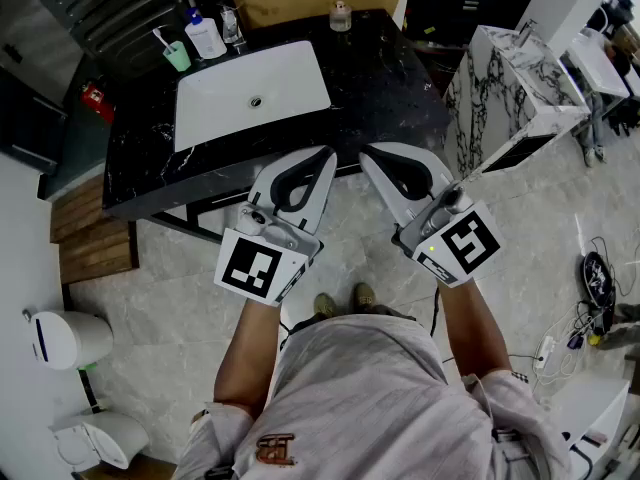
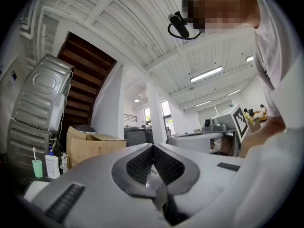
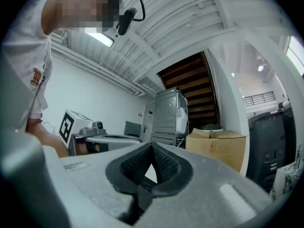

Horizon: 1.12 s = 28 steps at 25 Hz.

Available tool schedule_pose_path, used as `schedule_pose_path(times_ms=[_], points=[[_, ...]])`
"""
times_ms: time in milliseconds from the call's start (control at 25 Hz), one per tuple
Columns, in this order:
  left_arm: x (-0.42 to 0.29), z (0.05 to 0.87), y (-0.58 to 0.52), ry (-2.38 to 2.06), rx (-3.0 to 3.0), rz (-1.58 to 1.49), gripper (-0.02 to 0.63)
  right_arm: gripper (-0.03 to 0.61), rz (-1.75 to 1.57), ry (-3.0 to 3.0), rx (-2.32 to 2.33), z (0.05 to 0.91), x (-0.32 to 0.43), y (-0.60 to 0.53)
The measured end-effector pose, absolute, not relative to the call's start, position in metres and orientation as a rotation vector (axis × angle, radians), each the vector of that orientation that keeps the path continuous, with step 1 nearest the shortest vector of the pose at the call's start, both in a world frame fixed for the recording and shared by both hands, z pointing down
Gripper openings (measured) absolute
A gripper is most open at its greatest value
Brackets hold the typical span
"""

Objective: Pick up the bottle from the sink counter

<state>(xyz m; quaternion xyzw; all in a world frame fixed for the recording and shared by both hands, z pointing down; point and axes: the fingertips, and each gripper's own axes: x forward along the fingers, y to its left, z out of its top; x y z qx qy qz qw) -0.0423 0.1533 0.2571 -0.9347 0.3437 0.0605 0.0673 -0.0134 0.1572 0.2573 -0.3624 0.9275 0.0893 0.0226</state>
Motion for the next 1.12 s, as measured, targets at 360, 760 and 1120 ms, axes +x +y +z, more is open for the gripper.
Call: schedule_pose_path(times_ms=[360, 760, 1120], points=[[-0.038, 0.261, 0.149, 1.053, -2.818, 0.173, 0.000, 0.000, 0.238, 2.859, -1.093, 0.258, -0.007, 0.154], [-0.022, 0.259, 0.136, 1.086, -2.801, 0.167, 0.000, 0.000, 0.241, 2.864, -1.038, 0.256, 0.007, 0.143], [0.002, 0.259, 0.113, 1.140, -2.770, 0.138, 0.000, 0.000, 0.234, 2.865, -0.989, 0.257, 0.036, 0.121]])
